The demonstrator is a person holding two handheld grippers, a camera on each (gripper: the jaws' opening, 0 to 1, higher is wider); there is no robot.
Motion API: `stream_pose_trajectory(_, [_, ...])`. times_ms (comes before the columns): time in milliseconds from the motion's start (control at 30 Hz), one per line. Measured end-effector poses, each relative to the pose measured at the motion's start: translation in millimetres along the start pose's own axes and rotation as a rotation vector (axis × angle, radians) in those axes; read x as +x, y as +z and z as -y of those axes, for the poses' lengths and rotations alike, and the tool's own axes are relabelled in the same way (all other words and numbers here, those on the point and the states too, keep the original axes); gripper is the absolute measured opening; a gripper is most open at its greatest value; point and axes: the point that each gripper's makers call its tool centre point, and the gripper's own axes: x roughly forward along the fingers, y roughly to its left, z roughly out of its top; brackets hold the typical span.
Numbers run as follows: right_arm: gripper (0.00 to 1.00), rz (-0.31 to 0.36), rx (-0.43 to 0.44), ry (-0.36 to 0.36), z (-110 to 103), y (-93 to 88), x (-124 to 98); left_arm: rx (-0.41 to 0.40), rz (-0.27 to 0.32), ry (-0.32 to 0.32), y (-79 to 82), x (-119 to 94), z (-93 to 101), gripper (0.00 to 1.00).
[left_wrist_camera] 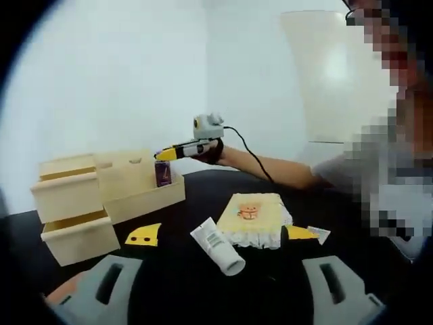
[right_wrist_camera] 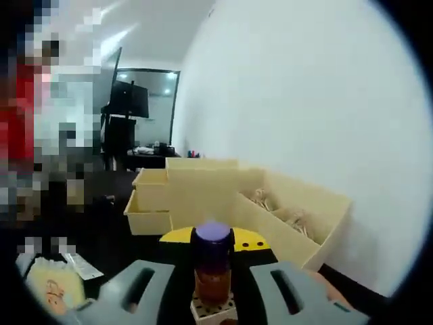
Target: Open the drawer, pick up the cosmetic bottles from the table one by one, place them into the drawer, release the gripper, close the drawer, and move the gripper away
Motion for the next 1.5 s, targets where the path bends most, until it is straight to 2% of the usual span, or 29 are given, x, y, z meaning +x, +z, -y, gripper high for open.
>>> stream_pose_trajectory(367, [0.16,0.016,-0.012,0.024,-1,-12.1,-2,0.001,-0.008,0.001,-2.0,0,-0.3,0.63])
stream_pose_trajectory(767, [0.16,-0.014,-0.02,0.026,3,-22.2,0,0.01,-0.014,0.0,-2.4,0,-0.3,0.63])
stream_pose_trajectory(1333, [0.17,0.015,-0.014,-0.014,13,-22.1,-2,0.025,-0.02,0.004,-2.9,1,-0.1,0.62])
stream_pose_trajectory(1500, [0.22,0.03,-0.007,-0.023,12,-19.6,-2,0.022,-0.016,0.003,-1.9,1,-0.4,0.62])
